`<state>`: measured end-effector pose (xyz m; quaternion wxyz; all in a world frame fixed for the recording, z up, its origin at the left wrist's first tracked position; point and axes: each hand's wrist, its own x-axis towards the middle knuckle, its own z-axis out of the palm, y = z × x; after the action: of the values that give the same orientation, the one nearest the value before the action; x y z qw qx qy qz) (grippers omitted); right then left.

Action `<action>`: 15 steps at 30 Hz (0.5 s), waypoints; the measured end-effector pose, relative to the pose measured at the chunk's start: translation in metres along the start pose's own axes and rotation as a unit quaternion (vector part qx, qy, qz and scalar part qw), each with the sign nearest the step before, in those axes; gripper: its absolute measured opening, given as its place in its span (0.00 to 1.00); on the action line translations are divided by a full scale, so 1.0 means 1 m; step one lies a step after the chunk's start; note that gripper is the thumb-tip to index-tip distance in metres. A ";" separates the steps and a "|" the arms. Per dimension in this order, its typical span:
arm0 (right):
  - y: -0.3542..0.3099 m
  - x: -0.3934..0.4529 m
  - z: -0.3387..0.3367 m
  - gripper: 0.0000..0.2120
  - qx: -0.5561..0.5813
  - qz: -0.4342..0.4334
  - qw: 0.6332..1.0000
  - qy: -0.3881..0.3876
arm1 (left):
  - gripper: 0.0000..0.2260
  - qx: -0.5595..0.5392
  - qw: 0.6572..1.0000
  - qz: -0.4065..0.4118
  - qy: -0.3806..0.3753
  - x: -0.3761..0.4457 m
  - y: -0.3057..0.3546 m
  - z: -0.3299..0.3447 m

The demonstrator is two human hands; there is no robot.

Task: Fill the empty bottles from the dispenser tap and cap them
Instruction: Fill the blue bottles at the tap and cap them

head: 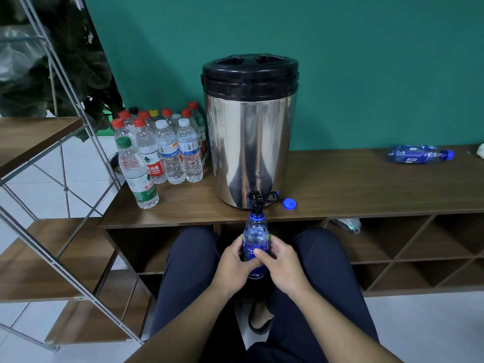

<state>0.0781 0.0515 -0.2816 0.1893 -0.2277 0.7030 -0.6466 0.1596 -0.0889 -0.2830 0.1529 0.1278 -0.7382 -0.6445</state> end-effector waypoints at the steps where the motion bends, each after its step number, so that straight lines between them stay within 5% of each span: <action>1: 0.000 0.000 0.000 0.19 -0.002 0.000 1.000 -0.001 | 0.25 0.000 1.000 0.000 -0.001 0.000 0.000 0.000; 15: 0.002 0.001 0.000 0.19 -0.004 0.002 1.000 0.001 | 0.25 0.003 1.000 -0.002 0.000 -0.001 0.002 -0.001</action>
<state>0.0774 0.0512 -0.2833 0.1893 -0.2264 0.7063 -0.6434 0.1608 -0.0888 -0.2815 0.1516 0.1301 -0.7398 -0.6425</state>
